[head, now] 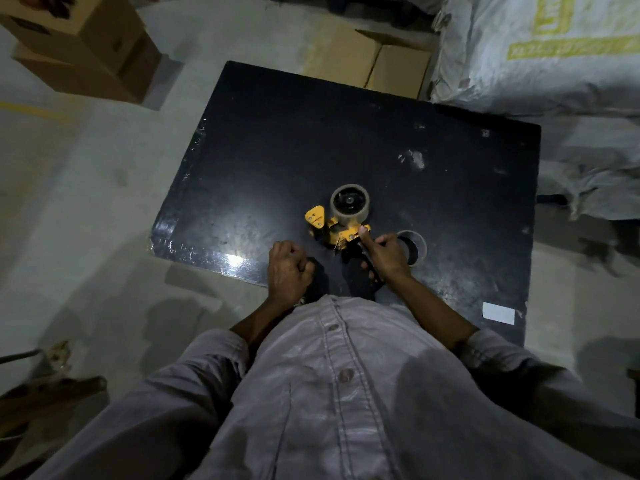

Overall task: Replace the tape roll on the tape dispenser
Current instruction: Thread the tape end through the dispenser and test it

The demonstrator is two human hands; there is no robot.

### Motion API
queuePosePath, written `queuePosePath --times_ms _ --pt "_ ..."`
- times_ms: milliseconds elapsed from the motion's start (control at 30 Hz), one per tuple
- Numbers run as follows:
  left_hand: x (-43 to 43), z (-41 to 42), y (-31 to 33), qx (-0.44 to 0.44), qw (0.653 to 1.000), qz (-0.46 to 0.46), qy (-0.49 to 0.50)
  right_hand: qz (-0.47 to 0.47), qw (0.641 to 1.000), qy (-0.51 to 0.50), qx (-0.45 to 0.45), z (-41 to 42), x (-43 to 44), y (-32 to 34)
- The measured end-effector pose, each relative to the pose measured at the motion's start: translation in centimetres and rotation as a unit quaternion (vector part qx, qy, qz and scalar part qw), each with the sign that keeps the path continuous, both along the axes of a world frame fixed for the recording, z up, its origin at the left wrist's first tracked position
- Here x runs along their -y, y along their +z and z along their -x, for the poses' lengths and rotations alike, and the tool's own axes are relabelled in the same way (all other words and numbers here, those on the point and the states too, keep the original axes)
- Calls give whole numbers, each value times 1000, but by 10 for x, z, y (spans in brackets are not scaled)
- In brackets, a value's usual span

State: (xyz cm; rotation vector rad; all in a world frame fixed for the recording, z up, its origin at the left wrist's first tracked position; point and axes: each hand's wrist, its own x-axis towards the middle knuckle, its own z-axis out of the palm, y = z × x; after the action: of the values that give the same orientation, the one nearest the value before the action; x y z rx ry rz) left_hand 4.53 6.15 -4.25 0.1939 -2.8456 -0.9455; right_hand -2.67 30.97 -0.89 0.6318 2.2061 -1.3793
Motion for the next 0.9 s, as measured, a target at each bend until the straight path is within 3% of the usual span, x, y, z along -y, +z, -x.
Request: queuePosePath --times_ms 200,467,733,833,900 --pt "9 -9 1 35 996 -51 62 49 989 -135 -36 18 -15 -8" --pt "-7 11 2 123 988 -92 14 60 993 -90 -46 6 -24 -23" --pt "-21 30 14 139 984 -112 -17 -132 989 21 -65 -5 -40 -15" --pt "-23 39 15 138 983 -115 -36 -265 956 47 -117 -3 -44 0" --pt "-23 44 16 137 983 -117 -42 -307 939 37 -151 4 -51 7"
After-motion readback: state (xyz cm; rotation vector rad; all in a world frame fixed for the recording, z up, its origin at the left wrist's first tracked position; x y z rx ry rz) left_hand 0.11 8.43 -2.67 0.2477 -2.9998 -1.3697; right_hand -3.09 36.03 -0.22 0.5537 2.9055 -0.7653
